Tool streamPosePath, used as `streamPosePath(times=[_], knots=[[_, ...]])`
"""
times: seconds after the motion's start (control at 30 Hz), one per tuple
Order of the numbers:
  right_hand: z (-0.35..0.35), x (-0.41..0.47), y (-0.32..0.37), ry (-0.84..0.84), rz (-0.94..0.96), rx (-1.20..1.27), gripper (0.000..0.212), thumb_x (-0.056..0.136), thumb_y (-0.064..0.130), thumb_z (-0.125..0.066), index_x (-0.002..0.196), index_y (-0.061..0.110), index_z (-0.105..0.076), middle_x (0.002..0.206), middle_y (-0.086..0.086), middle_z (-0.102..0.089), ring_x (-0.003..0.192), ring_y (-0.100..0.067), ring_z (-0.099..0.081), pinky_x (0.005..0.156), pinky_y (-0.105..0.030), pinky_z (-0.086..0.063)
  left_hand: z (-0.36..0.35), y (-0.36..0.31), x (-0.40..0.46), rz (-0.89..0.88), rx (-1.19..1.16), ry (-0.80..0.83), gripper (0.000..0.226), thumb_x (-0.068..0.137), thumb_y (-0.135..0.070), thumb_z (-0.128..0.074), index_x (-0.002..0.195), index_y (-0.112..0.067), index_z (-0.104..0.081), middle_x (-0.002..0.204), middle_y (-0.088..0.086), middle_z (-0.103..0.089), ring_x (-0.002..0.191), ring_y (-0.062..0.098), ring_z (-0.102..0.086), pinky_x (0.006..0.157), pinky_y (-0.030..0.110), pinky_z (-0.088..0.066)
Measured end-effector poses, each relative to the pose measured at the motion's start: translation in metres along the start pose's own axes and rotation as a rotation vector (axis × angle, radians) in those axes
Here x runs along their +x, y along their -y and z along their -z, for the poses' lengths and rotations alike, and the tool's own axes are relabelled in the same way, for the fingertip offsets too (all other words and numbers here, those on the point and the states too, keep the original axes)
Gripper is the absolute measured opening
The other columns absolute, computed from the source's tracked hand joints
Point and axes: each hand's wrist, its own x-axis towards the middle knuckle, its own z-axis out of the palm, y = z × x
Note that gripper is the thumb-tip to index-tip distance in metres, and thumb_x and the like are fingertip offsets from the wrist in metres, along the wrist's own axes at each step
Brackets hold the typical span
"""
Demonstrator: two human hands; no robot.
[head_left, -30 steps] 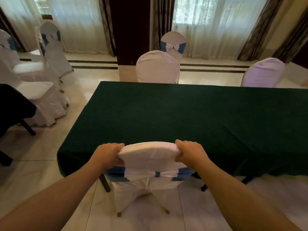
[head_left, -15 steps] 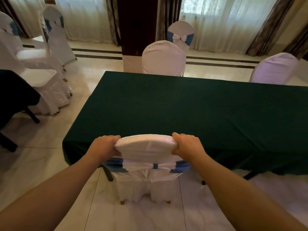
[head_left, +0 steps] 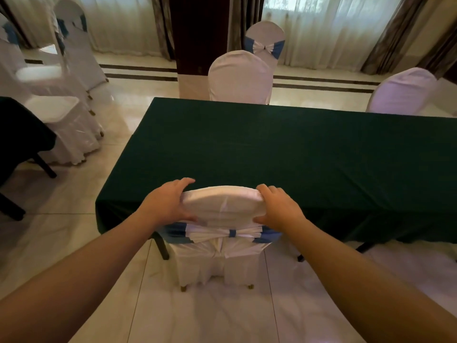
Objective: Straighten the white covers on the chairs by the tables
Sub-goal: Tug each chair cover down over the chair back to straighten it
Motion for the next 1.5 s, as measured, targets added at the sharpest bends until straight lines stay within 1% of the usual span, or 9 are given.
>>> streamPosePath(times=[0.07,0.13,0.23,0.57,0.87,1.13,1.23,1.37,1.5], knots=[[0.004,-0.006,-0.001,0.002,-0.017,-0.002,0.109,0.062,0.064,-0.082,0.148,0.039,-0.020,0.153,0.000,-0.037,0.139,-0.030,-0.031,0.112,-0.055,-0.029,0.008,-0.012,-0.001,-0.056,0.037,-0.021,0.133,0.037,-0.089,-0.073,0.150,-0.045,-0.016,0.153,-0.009,-0.038,0.141,0.021,-0.035,0.109,0.052,-0.037],[0.013,-0.013,-0.001,-0.007,-0.043,0.000,0.124,0.061,0.076,-0.075,0.153,0.041,0.001,0.165,-0.001,-0.014,0.149,-0.031,-0.010,0.116,-0.057,-0.012,0.016,-0.024,0.001,-0.113,0.070,-0.060,0.141,0.037,-0.095,-0.067,0.153,-0.043,-0.004,0.162,-0.005,-0.023,0.149,0.024,-0.017,0.114,0.057,-0.027],[0.030,-0.027,-0.005,-0.028,-0.095,0.018,0.130,0.059,0.084,-0.068,0.152,0.042,0.013,0.166,-0.001,-0.005,0.150,-0.031,-0.004,0.117,-0.056,-0.010,0.021,-0.050,0.007,-0.180,0.088,-0.093,0.144,0.036,-0.100,-0.059,0.153,-0.043,0.001,0.164,-0.003,-0.018,0.150,0.027,-0.012,0.115,0.060,-0.025],[0.084,-0.138,-0.077,-0.127,-0.333,0.037,0.125,0.061,0.089,-0.063,0.151,0.049,0.014,0.167,-0.001,0.001,0.150,-0.032,-0.001,0.117,-0.059,-0.010,0.007,-0.176,0.015,-0.444,0.056,-0.016,0.145,0.040,-0.100,-0.060,0.156,-0.038,0.001,0.166,0.000,-0.010,0.150,0.030,-0.007,0.115,0.062,-0.022],[0.123,-0.389,-0.200,-0.369,-0.712,-0.009,0.122,0.060,0.096,-0.052,0.149,0.050,0.016,0.166,-0.002,-0.004,0.150,-0.033,-0.007,0.116,-0.059,-0.019,-0.058,-0.415,-0.062,-0.849,0.066,0.076,0.148,0.035,-0.103,-0.057,0.155,-0.041,0.005,0.166,-0.002,-0.008,0.151,0.030,-0.005,0.114,0.064,-0.022],[0.124,-0.706,-0.295,-0.503,-1.040,-0.027,0.120,0.060,0.095,-0.053,0.151,0.050,0.010,0.167,0.001,0.000,0.149,-0.034,-0.004,0.117,-0.060,-0.016,-0.182,-0.657,-0.261,-1.124,-0.005,0.254,0.144,0.041,-0.095,-0.065,0.156,-0.039,0.001,0.166,-0.003,-0.006,0.151,0.026,-0.001,0.118,0.058,-0.017],[0.122,-0.792,-0.322,-0.498,-1.135,-0.026,0.122,0.055,0.099,-0.050,0.149,0.053,0.012,0.167,0.001,0.000,0.149,-0.035,-0.005,0.116,-0.061,-0.015,-0.221,-0.719,-0.327,-1.165,-0.043,0.301,0.140,0.045,-0.094,-0.065,0.157,-0.036,-0.004,0.166,-0.001,-0.010,0.150,0.027,-0.009,0.117,0.057,-0.021],[0.119,-0.899,-0.355,-0.488,-1.239,0.003,0.127,0.049,0.101,-0.050,0.150,0.052,0.010,0.167,0.000,-0.003,0.149,-0.035,-0.006,0.115,-0.062,-0.019,-0.272,-0.792,-0.405,-1.206,-0.109,0.401,0.137,0.042,-0.096,-0.066,0.153,-0.044,-0.005,0.165,-0.004,-0.016,0.148,0.025,-0.020,0.114,0.055,-0.028],[0.116,-0.970,-0.389,-0.480,-1.281,0.011,0.127,0.051,0.096,-0.059,0.150,0.051,0.008,0.166,0.001,-0.004,0.149,-0.033,-0.008,0.116,-0.060,-0.020,-0.308,-0.853,-0.453,-1.230,-0.066,0.450,0.138,0.039,-0.100,-0.063,0.152,-0.048,-0.004,0.165,-0.006,-0.016,0.148,0.025,-0.022,0.113,0.057,-0.030]])
